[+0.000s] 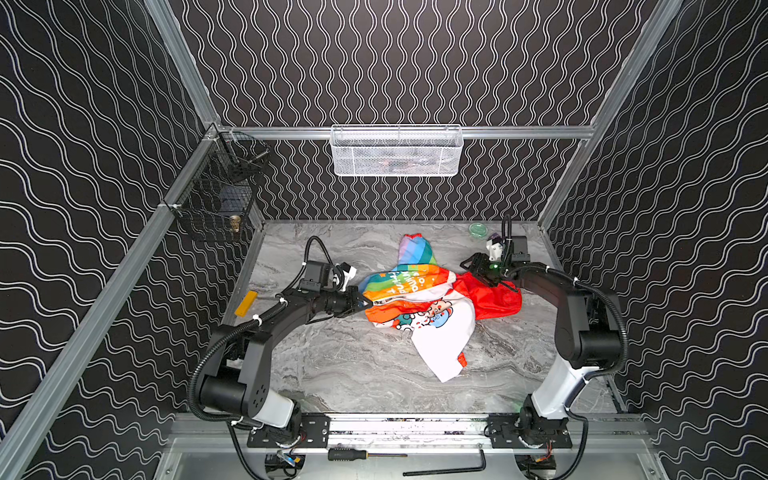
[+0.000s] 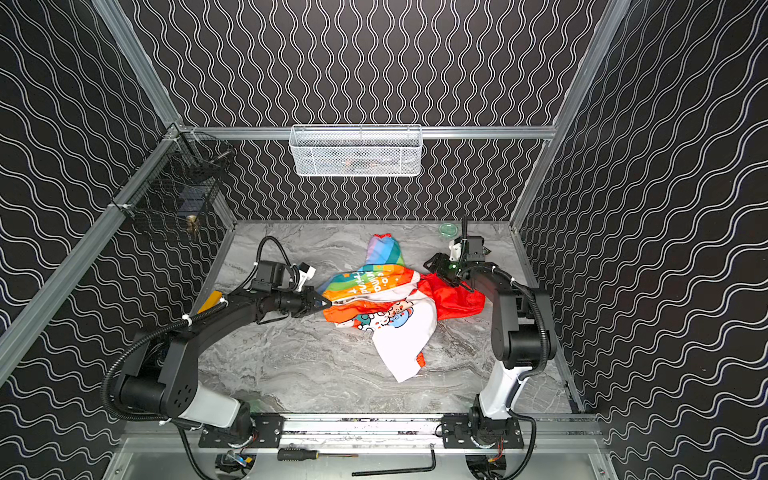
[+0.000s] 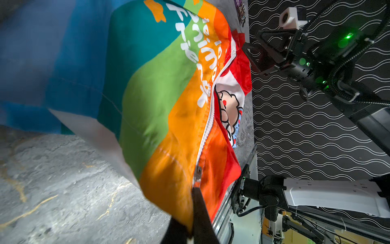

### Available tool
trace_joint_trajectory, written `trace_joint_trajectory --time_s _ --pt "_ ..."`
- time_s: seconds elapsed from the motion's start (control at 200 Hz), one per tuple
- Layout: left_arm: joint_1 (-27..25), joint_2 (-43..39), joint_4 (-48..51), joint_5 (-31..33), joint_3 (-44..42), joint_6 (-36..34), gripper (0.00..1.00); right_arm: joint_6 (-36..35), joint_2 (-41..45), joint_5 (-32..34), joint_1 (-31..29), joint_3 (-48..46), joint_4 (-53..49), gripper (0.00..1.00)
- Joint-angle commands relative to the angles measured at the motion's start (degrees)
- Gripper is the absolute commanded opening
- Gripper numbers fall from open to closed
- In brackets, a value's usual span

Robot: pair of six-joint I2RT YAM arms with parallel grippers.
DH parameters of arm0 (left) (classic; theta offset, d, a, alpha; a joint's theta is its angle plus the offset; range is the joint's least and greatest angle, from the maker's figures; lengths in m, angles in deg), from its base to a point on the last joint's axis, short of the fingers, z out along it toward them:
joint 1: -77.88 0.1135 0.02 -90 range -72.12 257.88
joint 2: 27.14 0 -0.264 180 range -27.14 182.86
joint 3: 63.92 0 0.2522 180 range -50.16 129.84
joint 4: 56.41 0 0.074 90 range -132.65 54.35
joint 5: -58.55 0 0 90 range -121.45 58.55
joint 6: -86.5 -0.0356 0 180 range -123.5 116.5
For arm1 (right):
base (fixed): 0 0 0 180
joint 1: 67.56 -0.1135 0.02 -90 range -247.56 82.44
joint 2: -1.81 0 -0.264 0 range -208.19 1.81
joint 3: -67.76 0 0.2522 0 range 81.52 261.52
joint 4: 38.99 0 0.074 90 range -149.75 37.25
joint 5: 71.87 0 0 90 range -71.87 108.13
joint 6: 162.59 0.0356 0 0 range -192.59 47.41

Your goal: Zip up the jacket

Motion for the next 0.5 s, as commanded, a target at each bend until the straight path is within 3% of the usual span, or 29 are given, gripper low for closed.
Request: trace_joint_trajectory --time_s 0.0,0.305,0.495 --pt "-0.01 -0.19 -0.02 -0.31 -0.07 -0.27 0.00 -1.85 1.20 1.22 -0.73 -1.53 -3.48 0.56" --pt "-0.01 -0.26 -0.56 -0.79 -0.15 0.19 0.00 -0.92 -0.92 1.56 -3.18 -2.61 -2.08 0.48" --pt "-0.01 -0.56 0.17 -0.63 0.02 -0.18 0.00 -0.12 -0.69 2.91 -3.12 -2.24 -2.33 0.15"
